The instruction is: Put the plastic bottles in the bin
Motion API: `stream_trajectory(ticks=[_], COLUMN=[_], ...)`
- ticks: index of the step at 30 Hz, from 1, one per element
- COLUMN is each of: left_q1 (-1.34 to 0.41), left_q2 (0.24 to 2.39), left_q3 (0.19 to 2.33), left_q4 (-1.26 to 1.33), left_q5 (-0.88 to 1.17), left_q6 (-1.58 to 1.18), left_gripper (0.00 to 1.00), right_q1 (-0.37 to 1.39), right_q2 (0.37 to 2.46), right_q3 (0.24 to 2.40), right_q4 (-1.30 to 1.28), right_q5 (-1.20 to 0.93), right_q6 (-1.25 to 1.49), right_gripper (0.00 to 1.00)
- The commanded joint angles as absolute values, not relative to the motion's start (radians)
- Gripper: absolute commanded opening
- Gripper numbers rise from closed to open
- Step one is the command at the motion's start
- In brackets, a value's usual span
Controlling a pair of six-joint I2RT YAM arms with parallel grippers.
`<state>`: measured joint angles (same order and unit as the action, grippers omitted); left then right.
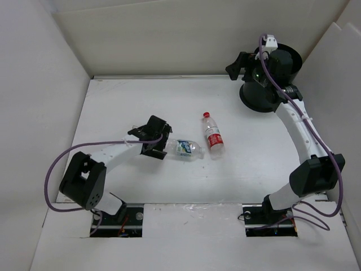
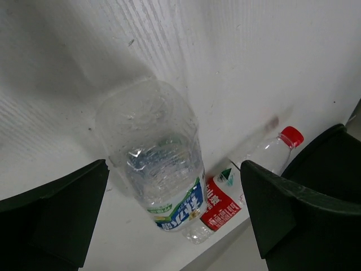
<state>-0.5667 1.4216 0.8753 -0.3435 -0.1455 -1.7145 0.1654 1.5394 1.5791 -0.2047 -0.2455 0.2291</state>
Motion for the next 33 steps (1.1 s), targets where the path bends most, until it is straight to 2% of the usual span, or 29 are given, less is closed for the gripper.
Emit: stream_trajectory(ticks=[1,7,9,11,12,13,16,21,23,24,28,29,33], left_q1=[-0.557,-0.557,-0.557,-0.557,-0.548,-0.548,-0.526,-0.506,-0.497,-0.497,-0.488,-0.488,-0.488], left_q2=[1.488,1.581,1.606,1.621,1.631,1.631,1.609,1.497,1.497,1.497,1.561,1.571,1.546], left_q3=[0.861,0.861,0.850,0.838,0.824,0.824,0.824,0.957,1.125,1.184,1.448,1.516,1.574], left_q4=[-0.278,-0.219,-0.181,-0.150,-0.137,-0.137,-0.166,-0.259,-0.305,-0.322,-0.426,-0.460,-0.451], left_q5=[-0.108,-0.061,-0.042,-0.020,-0.011,-0.011,-0.011,-0.173,-0.198,-0.187,-0.094,-0.080,0.032], left_q6=[-1.776,-1.766,-1.756,-1.747,-1.747,-1.747,-1.714,-1.457,-1.305,-1.134,-0.861,-0.835,-0.767], left_gripper=[1.00,1.00,0.93,0.76,0.43,0.26,0.00,0.00,0.00,0.00,0.00,0.00,0.00], right_q1=[0.179,0.189,0.189,0.213,0.213,0.228,0.256,0.346,0.391,0.437,0.518,0.529,0.597], right_q2=[1.517,1.508,1.496,1.496,1.485,1.476,1.442,1.368,1.358,1.358,1.390,1.410,1.459], right_q3=[1.592,1.583,1.572,1.552,1.552,1.552,1.505,1.353,1.329,1.319,1.289,1.289,1.310], right_q4=[-0.130,-0.121,-0.121,-0.112,-0.112,-0.112,-0.112,-0.121,-0.147,-0.156,-0.158,-0.143,-0.092], right_q5=[-0.276,-0.295,-0.305,-0.319,-0.319,-0.342,-0.397,-0.603,-0.612,-0.598,-0.552,-0.552,-0.480], right_q6=[0.235,0.235,0.235,0.225,0.215,0.215,0.152,-0.055,-0.112,-0.151,-0.167,-0.167,-0.158], right_gripper=[1.00,1.00,1.00,1.00,1.00,1.00,1.00,1.00,1.00,1.00,1.00,1.00,1.00])
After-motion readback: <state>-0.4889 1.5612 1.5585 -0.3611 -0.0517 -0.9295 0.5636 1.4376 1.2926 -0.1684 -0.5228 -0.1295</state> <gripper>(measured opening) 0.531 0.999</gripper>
